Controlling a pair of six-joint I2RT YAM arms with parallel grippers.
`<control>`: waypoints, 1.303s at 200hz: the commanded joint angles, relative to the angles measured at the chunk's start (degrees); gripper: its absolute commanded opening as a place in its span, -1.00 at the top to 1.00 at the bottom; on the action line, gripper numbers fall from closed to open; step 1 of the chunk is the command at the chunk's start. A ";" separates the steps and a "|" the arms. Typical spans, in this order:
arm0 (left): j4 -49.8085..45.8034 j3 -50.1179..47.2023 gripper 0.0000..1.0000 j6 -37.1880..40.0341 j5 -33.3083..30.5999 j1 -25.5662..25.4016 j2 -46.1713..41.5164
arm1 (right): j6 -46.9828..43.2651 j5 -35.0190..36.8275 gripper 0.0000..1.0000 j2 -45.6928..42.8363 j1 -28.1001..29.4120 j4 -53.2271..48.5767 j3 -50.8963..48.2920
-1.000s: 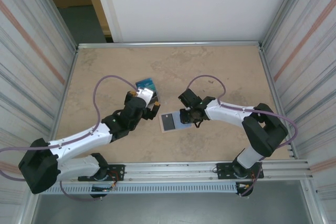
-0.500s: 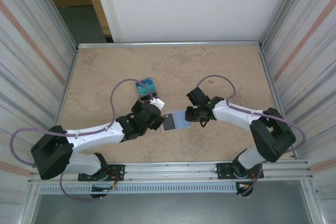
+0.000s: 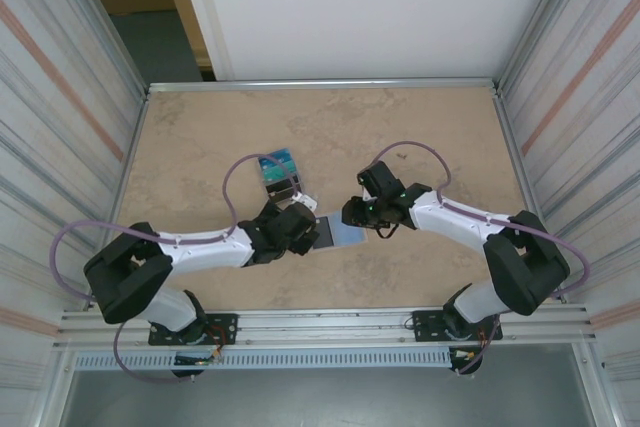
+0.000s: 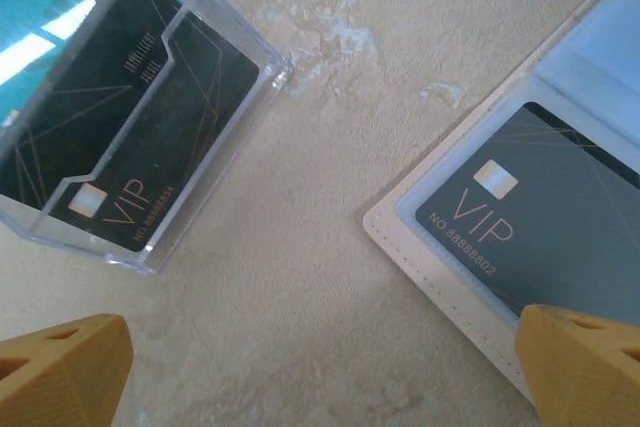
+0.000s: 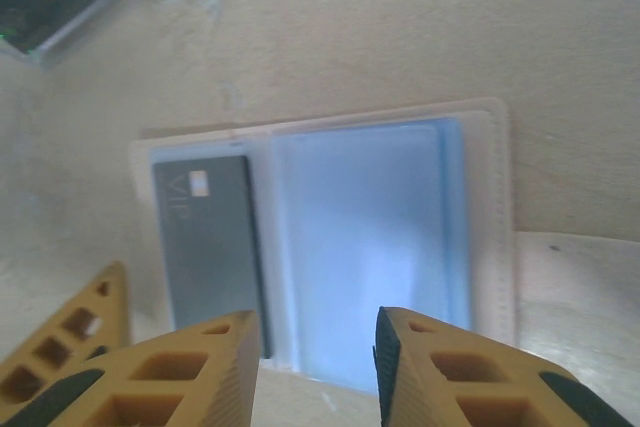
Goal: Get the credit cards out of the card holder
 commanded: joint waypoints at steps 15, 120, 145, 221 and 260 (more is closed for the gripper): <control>1.59 0.97 -0.97 -2.98 1.98 1.24 0.77 | 2.09 -4.46 0.33 2.37 0.55 3.63 -0.09; 1.71 1.04 -0.97 -3.86 3.60 1.84 3.91 | 3.10 -8.35 0.48 7.22 2.06 6.47 1.60; 1.33 1.07 -0.97 -3.99 4.10 1.84 4.37 | 3.77 -9.67 0.47 8.11 2.10 7.52 1.53; -1.03 1.05 -0.97 -4.02 4.36 2.05 4.50 | 4.27 -11.67 0.48 10.82 1.80 9.25 1.80; -1.56 1.27 -0.97 -4.08 4.21 2.01 5.03 | 5.00 -14.12 0.50 11.22 0.82 11.87 0.67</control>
